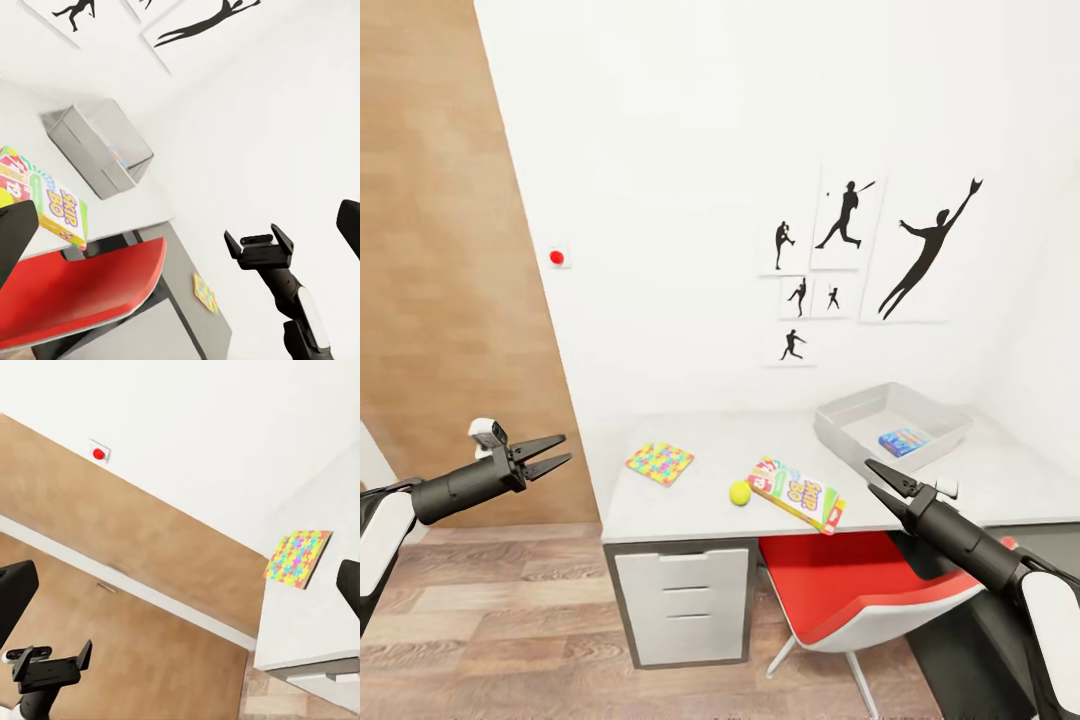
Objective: Put all the toys in the child's room - the three board games (two on the bed and one on the table), the two jigsaw puzzles on the table, and the tennis ball on the table - inside the toy box on the table in the child's room.
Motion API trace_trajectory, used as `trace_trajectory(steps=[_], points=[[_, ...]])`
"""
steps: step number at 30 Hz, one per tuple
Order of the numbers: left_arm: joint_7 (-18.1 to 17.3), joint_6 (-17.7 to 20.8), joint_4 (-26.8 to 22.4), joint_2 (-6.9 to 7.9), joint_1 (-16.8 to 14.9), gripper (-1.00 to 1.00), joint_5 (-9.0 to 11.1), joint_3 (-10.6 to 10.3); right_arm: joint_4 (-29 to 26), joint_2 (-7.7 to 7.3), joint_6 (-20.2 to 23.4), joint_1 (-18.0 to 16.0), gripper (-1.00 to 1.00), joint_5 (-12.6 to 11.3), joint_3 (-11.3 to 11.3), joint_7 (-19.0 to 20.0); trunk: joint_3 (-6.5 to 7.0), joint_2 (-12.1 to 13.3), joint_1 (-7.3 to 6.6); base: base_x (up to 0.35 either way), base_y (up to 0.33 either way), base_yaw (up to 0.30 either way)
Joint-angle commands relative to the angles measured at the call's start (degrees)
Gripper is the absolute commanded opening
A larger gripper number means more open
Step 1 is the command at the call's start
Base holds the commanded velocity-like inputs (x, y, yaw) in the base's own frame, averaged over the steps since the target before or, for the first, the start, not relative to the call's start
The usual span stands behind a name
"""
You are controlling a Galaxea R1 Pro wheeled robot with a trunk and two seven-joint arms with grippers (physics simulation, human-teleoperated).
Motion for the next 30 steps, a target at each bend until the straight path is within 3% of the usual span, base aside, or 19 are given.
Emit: trace_trajectory(steps=[1,9,20,30], points=[[-0.26,0.19,0.01,0.01,-0.06,1.0,-0.15,0.02,0.0,0.01,0.28,-0.07,1.0,0.32,-0.05,0.34,-0.14,-0.14,0.03,-0.073,0.045,0.0],[-0.26,0.19,0.02,0.01,-0.06,1.0,-0.17,0.04,0.0,0.06,0.28,-0.07,1.0,0.32,0.0,0.17,-0.14,-0.14,0.03,-0.024,0.015,0.087],[-0.26,0.19,0.02,0.01,-0.06,1.0,-0.15,0.0,0.0,0.09,0.28,-0.07,1.0,0.32,0.09,0.12,-0.14,-0.14,0.03,-0.017,0.001,0.272],[-0.26,0.14,0.02,0.01,-0.06,1.0,-0.19,-0.04,-0.01,0.08,0.28,-0.07,1.0,0.32,0.09,0.09,-0.14,-0.14,0.03,-0.148,0.0,0.29]])
